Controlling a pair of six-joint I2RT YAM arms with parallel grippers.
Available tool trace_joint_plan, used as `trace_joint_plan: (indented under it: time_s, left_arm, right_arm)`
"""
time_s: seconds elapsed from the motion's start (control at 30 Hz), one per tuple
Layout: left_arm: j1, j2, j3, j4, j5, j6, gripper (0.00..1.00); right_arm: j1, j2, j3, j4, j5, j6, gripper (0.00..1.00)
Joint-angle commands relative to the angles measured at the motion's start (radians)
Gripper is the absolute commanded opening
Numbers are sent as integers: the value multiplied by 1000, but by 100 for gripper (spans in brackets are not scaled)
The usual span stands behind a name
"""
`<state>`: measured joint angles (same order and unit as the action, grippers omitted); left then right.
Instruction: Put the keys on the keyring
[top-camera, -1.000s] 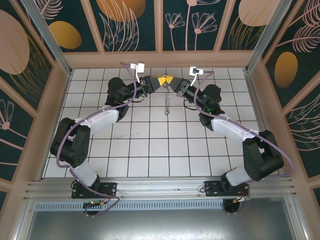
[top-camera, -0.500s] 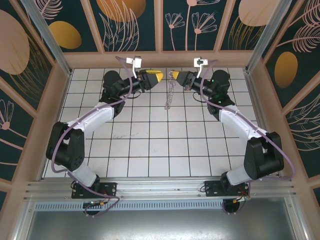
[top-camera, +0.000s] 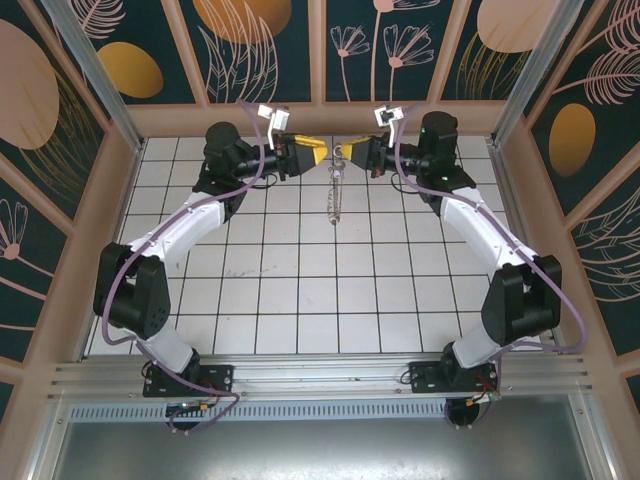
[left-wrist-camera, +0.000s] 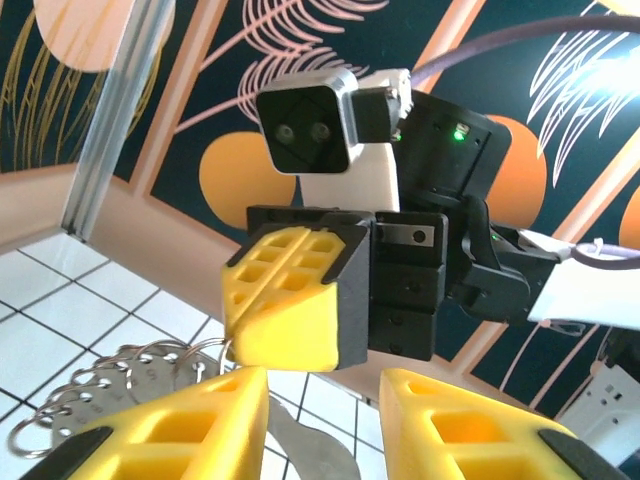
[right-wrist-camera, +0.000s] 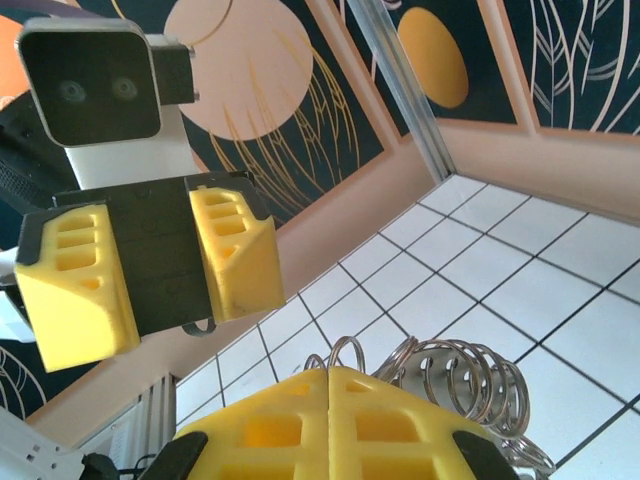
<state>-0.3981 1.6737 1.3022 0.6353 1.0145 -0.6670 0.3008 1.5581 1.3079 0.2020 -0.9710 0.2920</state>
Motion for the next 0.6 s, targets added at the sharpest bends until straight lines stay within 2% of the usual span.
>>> trace_joint_plan:
  time_s: [0.0, 0.57]
  left_arm:
    - [-1, 19, 19, -23, 41, 27, 33]
    - [-14, 79, 9, 47, 33, -33, 30]
  right_arm:
    - [0, 9, 31, 9, -43, -21, 0]
    - [23, -3, 27, 40, -30, -3, 0]
